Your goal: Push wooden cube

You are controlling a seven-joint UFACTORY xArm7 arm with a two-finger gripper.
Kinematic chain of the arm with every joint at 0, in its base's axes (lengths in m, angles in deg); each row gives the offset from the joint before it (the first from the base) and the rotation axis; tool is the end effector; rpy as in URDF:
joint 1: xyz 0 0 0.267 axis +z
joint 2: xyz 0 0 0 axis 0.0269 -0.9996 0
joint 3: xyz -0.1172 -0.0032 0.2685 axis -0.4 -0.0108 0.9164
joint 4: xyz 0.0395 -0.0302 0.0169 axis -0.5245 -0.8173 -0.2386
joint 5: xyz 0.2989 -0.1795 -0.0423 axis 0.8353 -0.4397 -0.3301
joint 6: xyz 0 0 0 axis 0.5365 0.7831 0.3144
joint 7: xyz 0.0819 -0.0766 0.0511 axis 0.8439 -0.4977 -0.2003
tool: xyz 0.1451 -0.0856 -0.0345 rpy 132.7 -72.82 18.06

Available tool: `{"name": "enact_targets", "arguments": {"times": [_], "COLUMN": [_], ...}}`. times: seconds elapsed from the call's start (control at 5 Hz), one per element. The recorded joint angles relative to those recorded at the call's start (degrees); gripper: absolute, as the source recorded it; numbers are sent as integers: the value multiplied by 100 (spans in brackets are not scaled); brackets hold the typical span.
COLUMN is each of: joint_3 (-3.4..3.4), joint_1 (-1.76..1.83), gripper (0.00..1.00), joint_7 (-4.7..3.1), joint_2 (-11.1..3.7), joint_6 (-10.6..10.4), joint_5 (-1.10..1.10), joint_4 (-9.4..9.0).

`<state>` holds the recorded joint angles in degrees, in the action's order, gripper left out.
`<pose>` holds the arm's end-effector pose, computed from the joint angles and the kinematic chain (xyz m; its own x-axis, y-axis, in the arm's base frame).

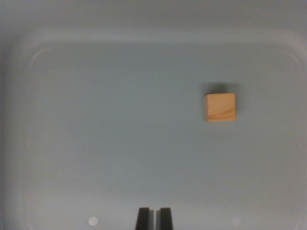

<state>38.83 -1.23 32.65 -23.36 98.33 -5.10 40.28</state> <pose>0.4730 0.0198 0.3782 0.9995 0.0247 0.0202 0.0246 -0.9997 0.0048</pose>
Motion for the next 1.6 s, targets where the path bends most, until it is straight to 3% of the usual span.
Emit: {"name": "enact_targets", "arguments": {"times": [1.6], "joint_3": [-53], "joint_1": [-61], "gripper": [0], "joint_7": [-152], "joint_2": [-173], "joint_6": [-416], "joint_5": [12], "joint_4": [-267]}}
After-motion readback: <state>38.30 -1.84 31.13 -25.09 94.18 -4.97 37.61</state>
